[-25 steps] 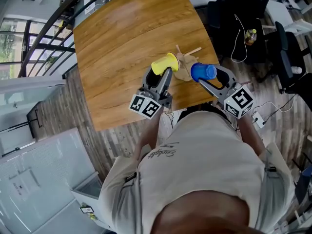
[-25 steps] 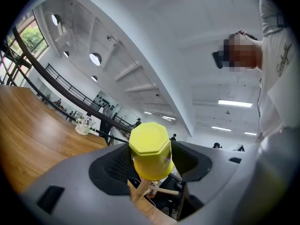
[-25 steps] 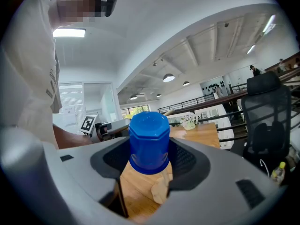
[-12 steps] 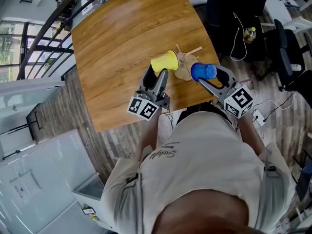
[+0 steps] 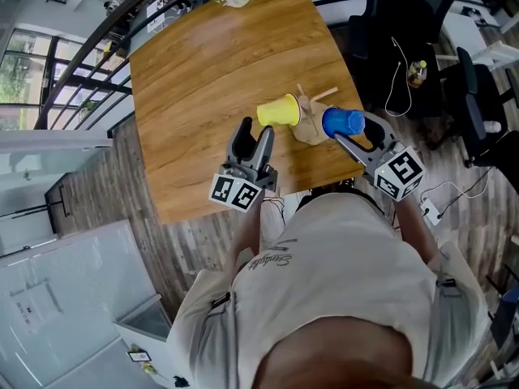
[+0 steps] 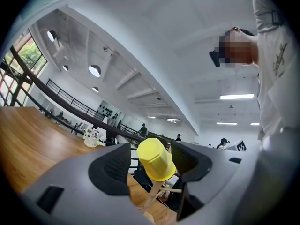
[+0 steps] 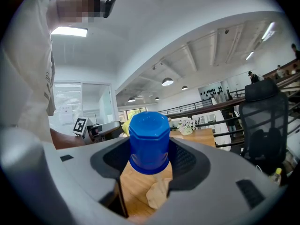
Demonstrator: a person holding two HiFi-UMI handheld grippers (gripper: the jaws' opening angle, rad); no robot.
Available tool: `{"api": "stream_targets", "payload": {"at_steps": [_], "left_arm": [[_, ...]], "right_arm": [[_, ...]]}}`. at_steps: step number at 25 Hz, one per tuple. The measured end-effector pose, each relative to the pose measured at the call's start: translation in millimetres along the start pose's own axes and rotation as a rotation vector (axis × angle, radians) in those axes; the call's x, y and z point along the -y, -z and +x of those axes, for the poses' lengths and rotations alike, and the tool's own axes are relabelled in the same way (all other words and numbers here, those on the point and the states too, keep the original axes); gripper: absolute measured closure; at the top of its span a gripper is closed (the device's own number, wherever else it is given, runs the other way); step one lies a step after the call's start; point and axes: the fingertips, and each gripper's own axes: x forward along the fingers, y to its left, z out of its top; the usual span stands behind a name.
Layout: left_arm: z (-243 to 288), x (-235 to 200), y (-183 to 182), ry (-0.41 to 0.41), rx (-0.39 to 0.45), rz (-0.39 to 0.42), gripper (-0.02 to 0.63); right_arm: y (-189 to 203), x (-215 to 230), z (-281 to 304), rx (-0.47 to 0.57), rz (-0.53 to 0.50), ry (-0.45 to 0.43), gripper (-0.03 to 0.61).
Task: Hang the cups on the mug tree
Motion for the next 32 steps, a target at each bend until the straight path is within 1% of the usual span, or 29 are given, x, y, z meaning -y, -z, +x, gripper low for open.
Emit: {"api": "stream_targets", "payload": {"at_steps": [4, 8, 10, 12, 15, 16, 18, 22, 27, 32], "left_arm": [[3.9, 9.9, -16.1, 0.01, 0.016, 0.061, 0.356], [9.7, 19.5, -28.3, 0.024, 0.023, 0.089, 0.356], [13.3, 20.8, -31.4, 0.033, 0.023, 0.089, 0.364], [13.6, 22.2, -34.7, 0.034, 0.029, 0.092, 0.41], [12.8, 27.0, -39.2, 0.018, 0.035, 0.135, 0.542], [13.8, 28.7, -38.7, 0.016, 0.027, 0.153, 0.563], [16.5, 31.9, -36.3, 0.024, 0.011, 0.17, 0.572], [19.7, 35.2, -32.3, 0.032, -0.001, 0.155, 0.58], [19.7, 35.4, -31.4, 0.024, -0.023, 0.145, 0.581], [18.8, 32.8, -32.2, 0.019, -0.013, 0.112, 0.581]], "right_arm": [[-8.1, 4.2, -4.9, 0.018, -0.013, 0.012, 0.337], [-15.6, 10.5, -11.7, 0.04, -0.017, 0.023, 0.337], [-21.1, 12.9, -12.2, 0.054, -0.027, 0.026, 0.337], [-26.3, 14.2, -13.0, 0.065, -0.035, 0.031, 0.337], [-33.8, 17.9, -16.0, 0.074, -0.047, 0.039, 0.337], [-36.5, 19.4, -16.8, 0.077, -0.053, 0.041, 0.337], [-41.5, 21.7, -17.9, 0.083, -0.065, 0.042, 0.337], [-44.7, 28.3, -21.3, 0.086, -0.073, 0.053, 0.337], [-48.7, 39.9, -20.7, 0.102, -0.033, 0.078, 0.337], [-53.8, 49.3, -16.6, 0.12, 0.0, 0.085, 0.337]]}}
